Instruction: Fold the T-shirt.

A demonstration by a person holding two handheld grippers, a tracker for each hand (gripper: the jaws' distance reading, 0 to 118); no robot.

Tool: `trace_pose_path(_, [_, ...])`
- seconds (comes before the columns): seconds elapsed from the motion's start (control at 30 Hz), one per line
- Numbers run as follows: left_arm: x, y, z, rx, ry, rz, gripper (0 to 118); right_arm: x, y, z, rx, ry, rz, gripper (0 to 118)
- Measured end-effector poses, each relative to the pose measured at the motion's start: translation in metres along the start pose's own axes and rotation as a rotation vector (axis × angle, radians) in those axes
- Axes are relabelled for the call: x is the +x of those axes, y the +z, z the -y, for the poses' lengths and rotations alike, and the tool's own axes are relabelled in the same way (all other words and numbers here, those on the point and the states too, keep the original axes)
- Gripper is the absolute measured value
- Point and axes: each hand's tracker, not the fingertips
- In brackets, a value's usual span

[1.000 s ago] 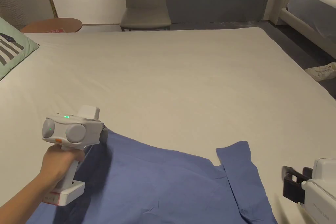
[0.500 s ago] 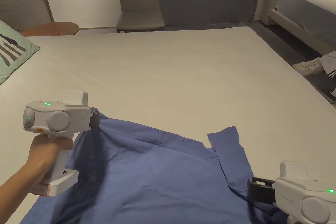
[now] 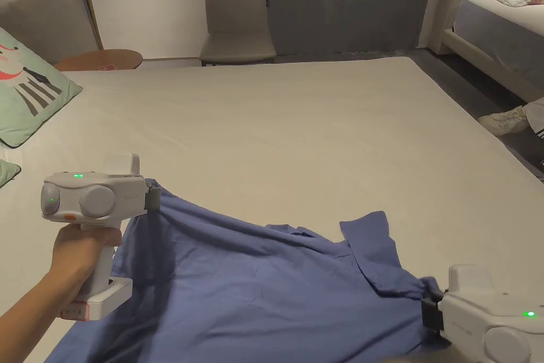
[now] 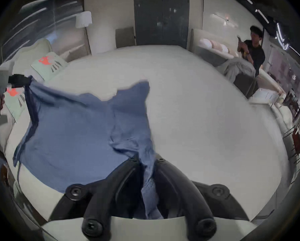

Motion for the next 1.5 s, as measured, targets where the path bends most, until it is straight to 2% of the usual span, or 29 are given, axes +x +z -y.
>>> trace_pose_path(0.17, [-0.02,0.034,-0.033,0.122,0.045,-0.045,1,-0.006,0.017,-0.084,0.154,0.016,-0.017,9])
trace_pose_path(0.37, [-0.055,0.084,-0.098,0.277,0.117,-0.104,1,0.0,0.028,-0.188,0.331,-0.014,-0.048,9])
trace_pose_path(0.5, [-0.072,0.115,-0.148,0.4,0.186,-0.126,1,-0.012,0.049,-0.255,0.45,-0.021,-0.079,9])
trace_pose_path(0.57, [-0.077,0.127,-0.176,0.449,0.228,-0.116,1,-0.02,0.054,-0.289,0.512,0.005,-0.071,9])
trace_pose_path(0.73, [-0.084,0.137,-0.234,0.546,0.274,-0.124,2,-0.027,0.057,-0.36,0.615,-0.036,-0.093,9])
trace_pose_path(0.9, [-0.085,0.133,-0.278,0.616,0.307,-0.131,1,-0.034,0.06,-0.411,0.7,-0.001,-0.071,9])
trace_pose_path(1.17, [-0.079,0.071,-0.282,0.618,0.214,-0.218,1,-0.041,0.017,-0.416,0.726,0.074,-0.025,9])
trace_pose_path(1.5, [-0.076,-0.042,-0.183,0.395,0.134,-0.268,2,-0.03,-0.1,-0.334,0.498,0.076,-0.047,9])
